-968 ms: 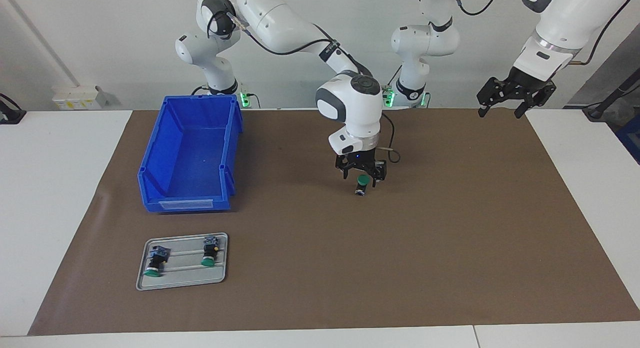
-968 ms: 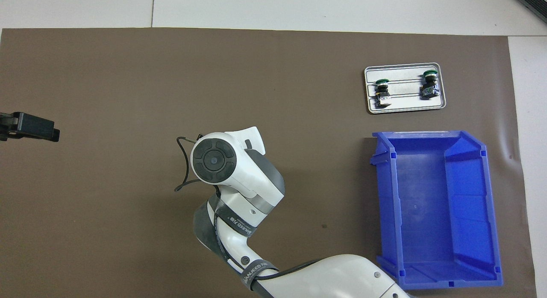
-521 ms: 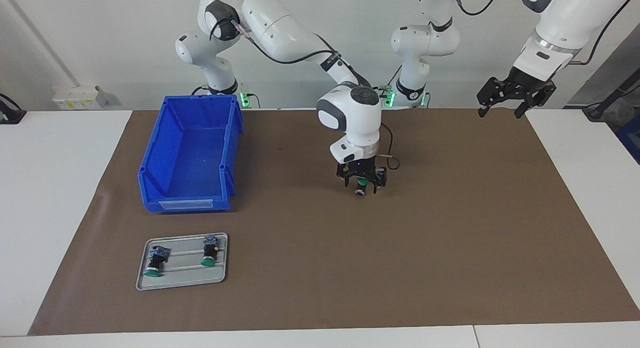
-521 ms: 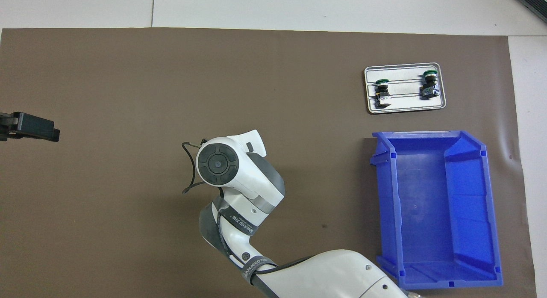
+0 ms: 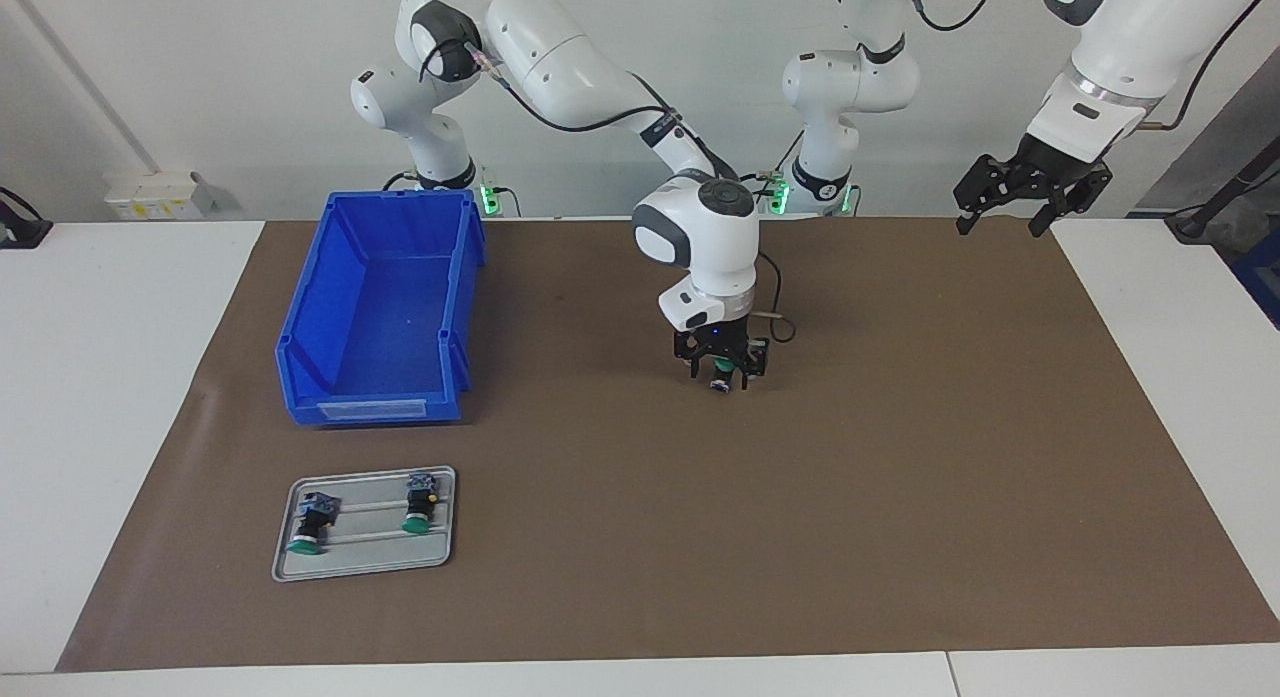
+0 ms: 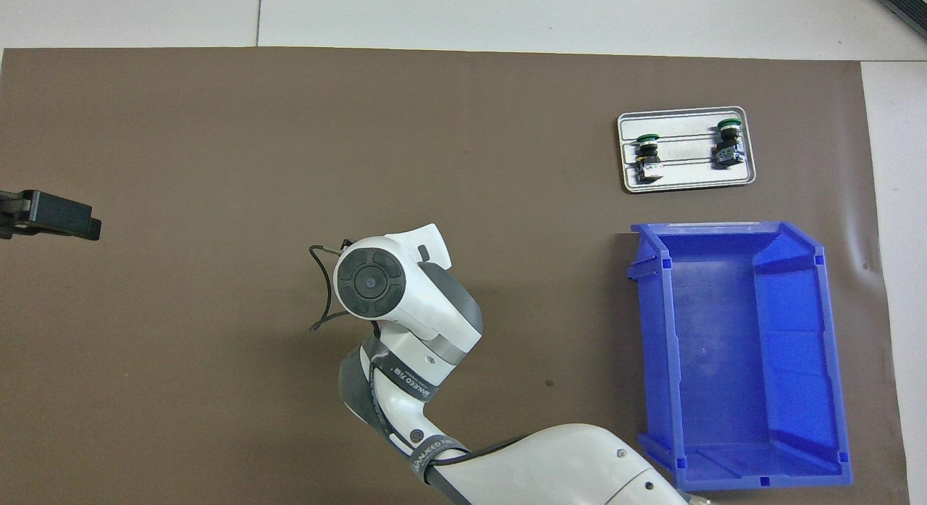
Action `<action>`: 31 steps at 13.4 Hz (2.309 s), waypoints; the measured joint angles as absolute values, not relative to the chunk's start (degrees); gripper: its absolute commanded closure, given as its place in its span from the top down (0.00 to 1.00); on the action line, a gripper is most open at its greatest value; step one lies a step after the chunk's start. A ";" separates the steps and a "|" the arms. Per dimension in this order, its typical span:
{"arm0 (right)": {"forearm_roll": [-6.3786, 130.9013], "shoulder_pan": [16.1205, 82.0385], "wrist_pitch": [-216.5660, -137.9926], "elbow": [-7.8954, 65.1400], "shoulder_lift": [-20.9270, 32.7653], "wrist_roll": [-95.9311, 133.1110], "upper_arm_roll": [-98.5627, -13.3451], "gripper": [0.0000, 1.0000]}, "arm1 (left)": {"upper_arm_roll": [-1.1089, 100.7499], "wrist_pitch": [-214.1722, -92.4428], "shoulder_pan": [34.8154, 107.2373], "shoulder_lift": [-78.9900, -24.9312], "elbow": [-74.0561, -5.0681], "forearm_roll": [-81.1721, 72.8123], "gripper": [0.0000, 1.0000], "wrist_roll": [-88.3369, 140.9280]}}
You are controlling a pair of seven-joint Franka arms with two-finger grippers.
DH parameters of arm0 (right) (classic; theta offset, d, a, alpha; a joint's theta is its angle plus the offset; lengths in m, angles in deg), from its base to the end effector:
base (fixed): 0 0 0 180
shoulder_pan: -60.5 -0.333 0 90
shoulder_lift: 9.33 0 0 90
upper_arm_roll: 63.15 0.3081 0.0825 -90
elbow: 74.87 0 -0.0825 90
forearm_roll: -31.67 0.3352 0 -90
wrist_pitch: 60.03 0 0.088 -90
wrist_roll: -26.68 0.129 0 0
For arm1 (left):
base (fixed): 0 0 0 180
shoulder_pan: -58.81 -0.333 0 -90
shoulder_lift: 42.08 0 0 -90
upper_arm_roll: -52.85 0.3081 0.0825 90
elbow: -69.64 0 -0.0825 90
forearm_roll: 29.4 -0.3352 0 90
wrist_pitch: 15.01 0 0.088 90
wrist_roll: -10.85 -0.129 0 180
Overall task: Place and press button with both arms
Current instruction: 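Grasp the green button with the right gripper and lift it, then carry the button into the blue bin and open the right gripper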
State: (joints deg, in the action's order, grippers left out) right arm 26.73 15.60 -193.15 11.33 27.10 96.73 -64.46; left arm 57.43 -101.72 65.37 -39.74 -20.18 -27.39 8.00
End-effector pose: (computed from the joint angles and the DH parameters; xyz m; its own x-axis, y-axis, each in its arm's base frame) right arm 0.4971 0.4730 0.3100 0.9066 -0.3973 0.1420 -0.3791 -0.9148 -0.1391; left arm 0.4870 -0.0207 0.6112 0.9962 -0.0863 -0.0116 -0.0858 -0.9956 0.0389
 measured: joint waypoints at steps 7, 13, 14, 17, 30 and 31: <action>26.76 15.34 -193.25 11.34 27.10 96.73 -63.94 0.00 | 57.43 -101.72 65.37 -39.74 -20.18 -27.39 1.00 8.00; 26.76 16.14 -192.81 10.83 27.03 95.71 -64.00 0.00 | 57.43 -101.72 65.37 -39.74 -20.18 -27.39 1.00 8.00; 26.76 16.67 -192.12 10.34 26.85 95.08 -64.08 0.00 | 57.43 -101.72 65.37 -39.74 -20.18 -27.39 1.00 8.01; 26.75 20.25 -187.53 8.94 22.84 89.82 -64.54 0.00 | 57.43 -101.72 65.37 -39.74 -20.18 -27.39 1.00 8.01; 29.14 55.81 -165.52 31.76 -10.58 32.53 -64.63 0.00 | 57.42 -101.72 65.37 -39.74 -20.18 -27.39 1.00 8.01; 29.33 57.49 -169.56 37.31 -12.72 29.96 -64.63 0.00 | 57.43 -101.72 65.37 -39.74 -20.18 -27.39 1.00 8.01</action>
State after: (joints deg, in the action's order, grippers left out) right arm 29.33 57.49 -169.56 37.31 -12.72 29.96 -64.63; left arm 57.43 -101.72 65.37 -39.74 -20.18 -27.39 8.01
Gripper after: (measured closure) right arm 0.656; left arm 0.000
